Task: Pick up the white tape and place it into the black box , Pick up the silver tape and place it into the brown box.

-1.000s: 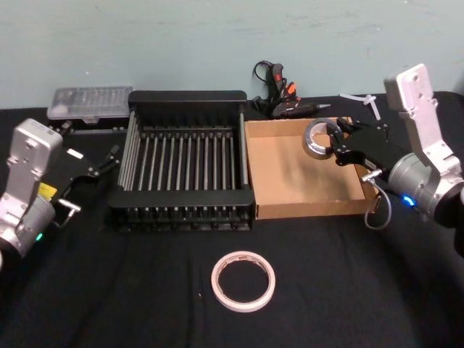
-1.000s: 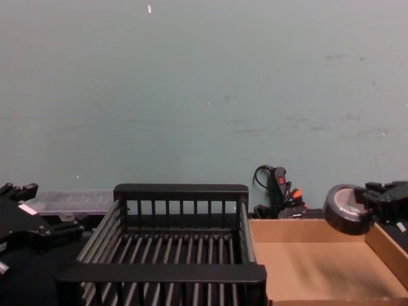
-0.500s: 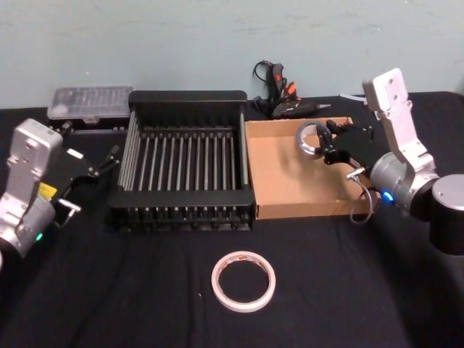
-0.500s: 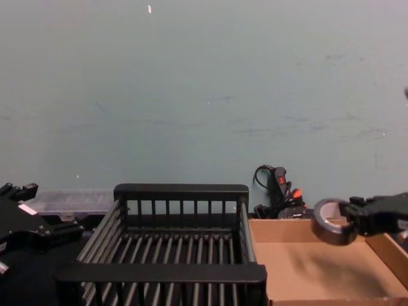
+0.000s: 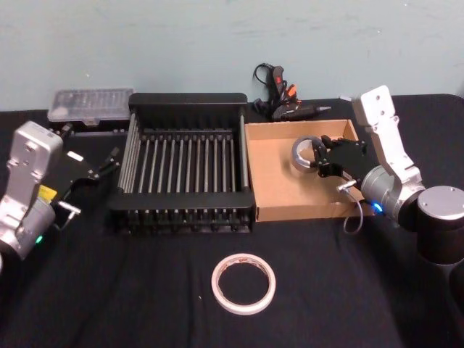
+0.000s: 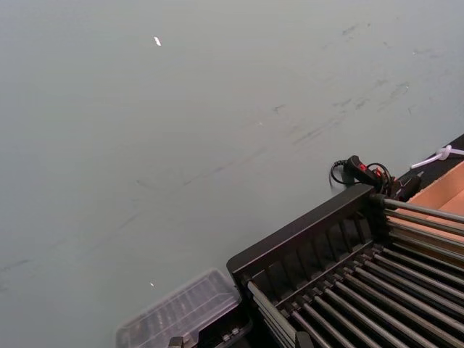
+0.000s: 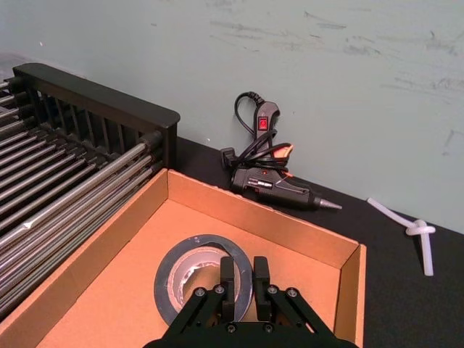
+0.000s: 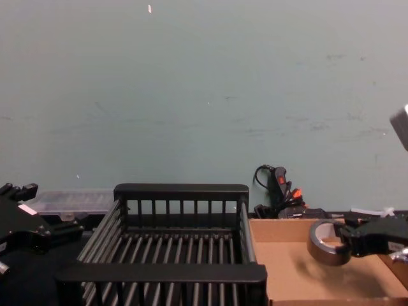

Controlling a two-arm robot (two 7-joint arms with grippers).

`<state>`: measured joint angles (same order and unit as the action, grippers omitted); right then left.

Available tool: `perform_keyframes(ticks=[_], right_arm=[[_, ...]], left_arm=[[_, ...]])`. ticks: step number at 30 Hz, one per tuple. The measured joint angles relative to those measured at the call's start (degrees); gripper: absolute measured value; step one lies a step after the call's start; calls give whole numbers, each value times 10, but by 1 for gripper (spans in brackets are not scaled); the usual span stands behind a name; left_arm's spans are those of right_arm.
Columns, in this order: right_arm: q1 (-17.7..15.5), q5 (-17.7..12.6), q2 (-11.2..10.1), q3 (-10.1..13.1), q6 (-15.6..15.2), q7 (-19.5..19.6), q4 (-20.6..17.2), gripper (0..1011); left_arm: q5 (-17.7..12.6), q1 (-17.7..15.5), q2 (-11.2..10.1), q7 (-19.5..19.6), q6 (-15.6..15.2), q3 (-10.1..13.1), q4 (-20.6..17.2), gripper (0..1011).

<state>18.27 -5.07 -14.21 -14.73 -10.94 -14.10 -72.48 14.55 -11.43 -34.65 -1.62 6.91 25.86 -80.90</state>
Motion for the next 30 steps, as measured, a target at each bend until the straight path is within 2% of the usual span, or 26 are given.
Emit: perform_keyframes(ticks=[12,13,16,18,27,28,30], right_arm=[[0,0,-1,0,0,0,-1,175],[0,0,-1,0,0,0,-1,224],[0,-1,-1,0,0,0,-1,279],[0,-1,-1,0,0,0,-2,380],[-1,-2,-2,0,0,0,-2,644],[-1,-2,-2,0,0,0,-2,703],[-1,-2,-2,0,0,0,-3,736]], left_arm=[[0,0,0,0,0,0,0,1001],[0,0,0,0,0,0,0,1001],[0,0,0,0,0,0,0,1001],[0,0,0,0,0,0,0,1001],[0,0,0,0,0,0,0,1001],[0,0,0,0,0,0,0,1001],[0,0,0,0,0,0,0,1002]])
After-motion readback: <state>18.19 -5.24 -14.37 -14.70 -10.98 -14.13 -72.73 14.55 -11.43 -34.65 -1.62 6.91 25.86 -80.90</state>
